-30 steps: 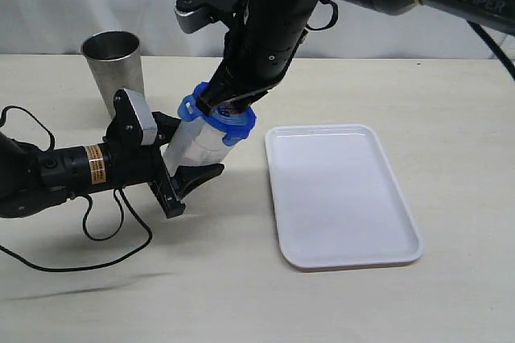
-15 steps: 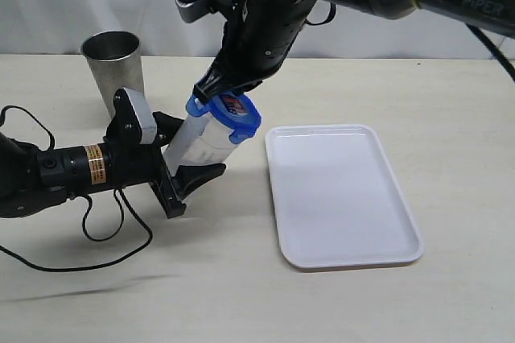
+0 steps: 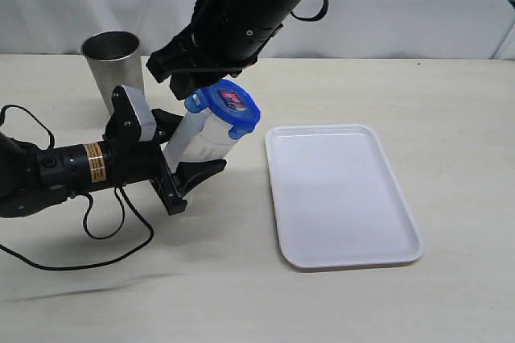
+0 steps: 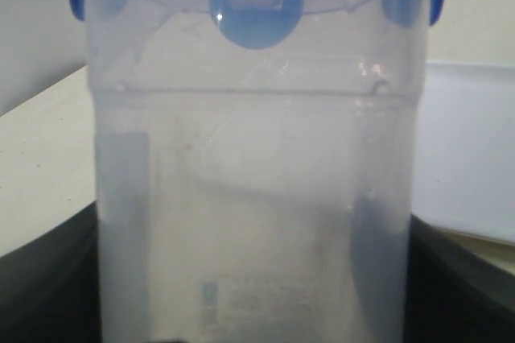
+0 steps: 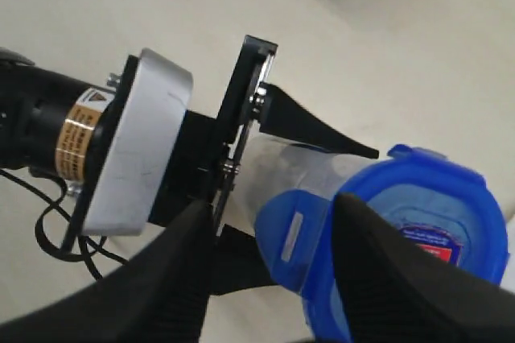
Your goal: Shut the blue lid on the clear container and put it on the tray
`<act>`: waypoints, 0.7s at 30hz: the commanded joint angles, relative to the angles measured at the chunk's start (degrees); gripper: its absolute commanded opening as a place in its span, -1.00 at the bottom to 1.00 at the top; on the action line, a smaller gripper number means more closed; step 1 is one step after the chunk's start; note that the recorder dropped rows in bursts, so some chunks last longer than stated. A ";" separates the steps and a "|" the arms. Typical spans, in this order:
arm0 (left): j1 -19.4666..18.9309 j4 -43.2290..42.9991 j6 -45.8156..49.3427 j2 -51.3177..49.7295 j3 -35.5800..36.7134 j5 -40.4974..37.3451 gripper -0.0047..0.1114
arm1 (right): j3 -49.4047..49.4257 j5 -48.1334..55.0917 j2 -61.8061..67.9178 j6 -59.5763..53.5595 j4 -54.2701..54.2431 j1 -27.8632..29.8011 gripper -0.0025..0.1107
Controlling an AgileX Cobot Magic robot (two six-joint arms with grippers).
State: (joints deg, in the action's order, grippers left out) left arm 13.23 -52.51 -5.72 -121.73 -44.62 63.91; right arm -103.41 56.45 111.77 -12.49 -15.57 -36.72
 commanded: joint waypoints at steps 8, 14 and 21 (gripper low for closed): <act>0.14 0.85 -0.21 0.86 -0.20 1.95 -0.92 | 0.12 0.82 3.01 3.53 4.48 -1.24 -0.23; 0.14 0.96 -0.21 0.86 -0.20 2.17 -0.92 | 0.12 1.85 5.00 4.10 10.95 -6.27 -0.36; 0.14 0.84 -0.21 0.86 -0.20 2.17 -0.92 | 0.12 2.59 5.50 13.65 26.17 -9.41 -0.36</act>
State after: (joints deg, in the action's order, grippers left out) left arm 13.23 -51.93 -5.72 -121.73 -44.51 62.11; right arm -104.08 56.71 115.46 -2.05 6.72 -45.33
